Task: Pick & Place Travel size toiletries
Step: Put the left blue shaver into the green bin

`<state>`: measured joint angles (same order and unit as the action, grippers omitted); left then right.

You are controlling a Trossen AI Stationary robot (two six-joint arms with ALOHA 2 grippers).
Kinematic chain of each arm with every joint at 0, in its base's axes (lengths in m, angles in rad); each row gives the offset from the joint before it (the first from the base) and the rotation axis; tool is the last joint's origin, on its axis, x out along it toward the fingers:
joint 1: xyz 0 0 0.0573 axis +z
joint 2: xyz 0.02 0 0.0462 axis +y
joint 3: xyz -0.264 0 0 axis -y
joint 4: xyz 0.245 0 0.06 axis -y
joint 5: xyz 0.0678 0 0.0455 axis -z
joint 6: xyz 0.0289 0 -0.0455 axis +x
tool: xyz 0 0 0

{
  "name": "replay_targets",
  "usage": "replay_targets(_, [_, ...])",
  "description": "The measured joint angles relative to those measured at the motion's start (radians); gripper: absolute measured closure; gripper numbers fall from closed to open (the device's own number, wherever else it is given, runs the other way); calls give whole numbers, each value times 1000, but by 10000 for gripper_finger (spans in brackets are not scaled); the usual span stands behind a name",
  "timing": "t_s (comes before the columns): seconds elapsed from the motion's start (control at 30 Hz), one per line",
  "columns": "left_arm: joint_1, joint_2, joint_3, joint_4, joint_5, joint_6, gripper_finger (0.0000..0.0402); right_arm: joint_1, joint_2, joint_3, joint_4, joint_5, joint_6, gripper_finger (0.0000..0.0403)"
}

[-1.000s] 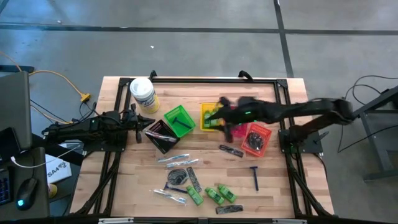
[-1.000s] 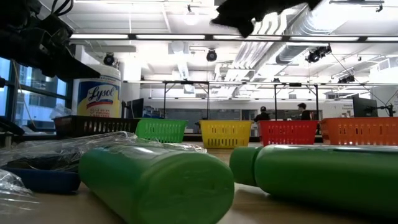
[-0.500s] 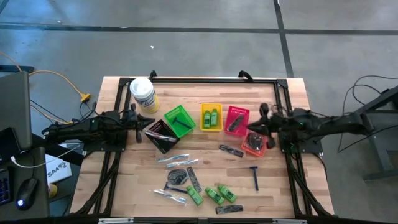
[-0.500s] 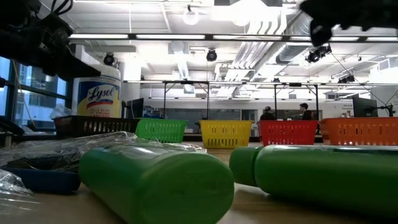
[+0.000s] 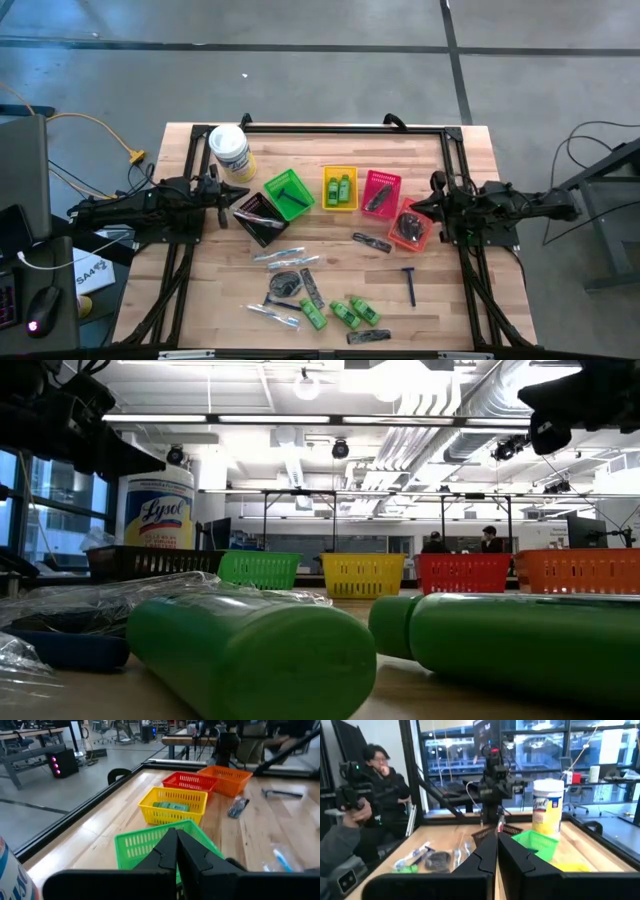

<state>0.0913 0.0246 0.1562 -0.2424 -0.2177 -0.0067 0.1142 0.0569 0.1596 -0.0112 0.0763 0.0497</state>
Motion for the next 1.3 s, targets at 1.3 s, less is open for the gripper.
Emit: replay_targets(1.3, [-380, 863, 355, 221, 46, -163, 402, -5, -34, -27, -109, 0, -72, 400])
